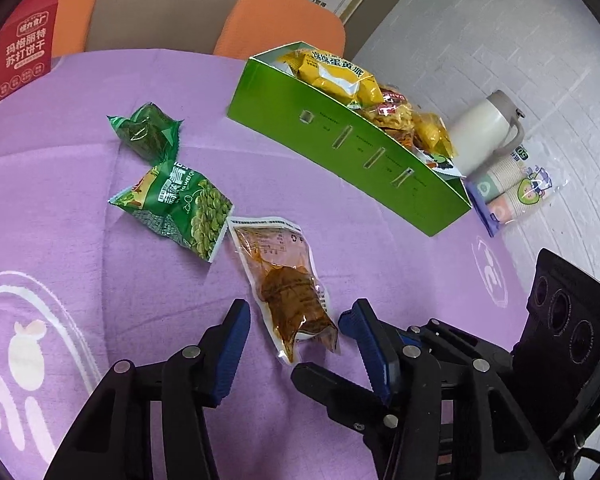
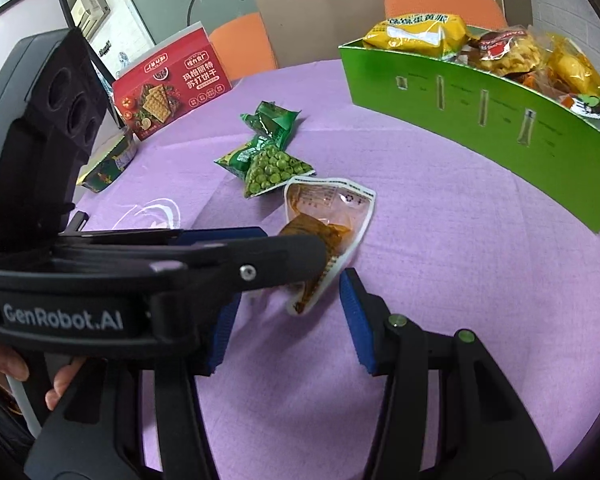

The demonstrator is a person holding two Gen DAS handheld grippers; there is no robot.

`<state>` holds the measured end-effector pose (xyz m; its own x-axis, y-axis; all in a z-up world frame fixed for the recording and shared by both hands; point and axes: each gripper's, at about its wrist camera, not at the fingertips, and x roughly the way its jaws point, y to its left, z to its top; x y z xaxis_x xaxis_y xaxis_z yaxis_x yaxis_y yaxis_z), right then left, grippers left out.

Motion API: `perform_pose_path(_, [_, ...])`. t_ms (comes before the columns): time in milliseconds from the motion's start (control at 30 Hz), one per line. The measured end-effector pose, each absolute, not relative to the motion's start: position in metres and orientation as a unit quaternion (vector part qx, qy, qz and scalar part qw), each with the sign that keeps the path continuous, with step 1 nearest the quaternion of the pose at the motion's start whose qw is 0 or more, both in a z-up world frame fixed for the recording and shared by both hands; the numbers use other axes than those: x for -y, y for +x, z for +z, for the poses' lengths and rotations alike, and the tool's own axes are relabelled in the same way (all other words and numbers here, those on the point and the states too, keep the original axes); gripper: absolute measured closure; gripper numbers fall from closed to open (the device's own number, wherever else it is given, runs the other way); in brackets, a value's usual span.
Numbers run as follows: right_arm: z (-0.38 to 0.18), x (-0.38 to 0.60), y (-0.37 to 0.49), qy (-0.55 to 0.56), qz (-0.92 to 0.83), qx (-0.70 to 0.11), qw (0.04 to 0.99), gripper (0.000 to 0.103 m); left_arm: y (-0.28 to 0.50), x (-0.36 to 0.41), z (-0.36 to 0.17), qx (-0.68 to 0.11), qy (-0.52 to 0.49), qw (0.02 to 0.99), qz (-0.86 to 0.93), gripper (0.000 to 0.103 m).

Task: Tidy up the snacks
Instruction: 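Close both tools on the clear brown-snack bag and lift it, then carry the clear bag into the green box and open both tools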

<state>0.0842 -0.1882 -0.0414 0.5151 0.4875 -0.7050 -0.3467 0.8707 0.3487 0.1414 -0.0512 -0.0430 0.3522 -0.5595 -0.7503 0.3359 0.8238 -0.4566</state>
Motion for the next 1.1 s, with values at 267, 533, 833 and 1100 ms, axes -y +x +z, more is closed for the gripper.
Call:
perform_pose_path(267, [-0.041, 0.196, 0.078, 0.099, 0.234, -0.427, 0.867, 0.065, 0.149, 0.055, -0.051, -0.513, -0.107, 0.809, -0.267, 0.066])
perform_pose_path(533, [-0.001, 0.223, 0.068, 0.124, 0.229, -0.362, 0.895, 0.065, 0.134, 0.071, -0.018, -0.481, -0.093, 0.825, -0.283, 0.068])
perform_pose_path(833, [0.034, 0.269, 0.094, 0.15, 0.197, -0.305, 0.92, 0.065, 0.157, 0.117, 0.038, -0.436, -0.053, 0.845, -0.306, 0.068])
perform_pose_path(1100, [0.032, 0.296, 0.141, 0.153, 0.185, -0.314, 0.919, 0.065, 0.202, 0.161, 0.048, -0.424, -0.051, 0.845, -0.322, 0.068])
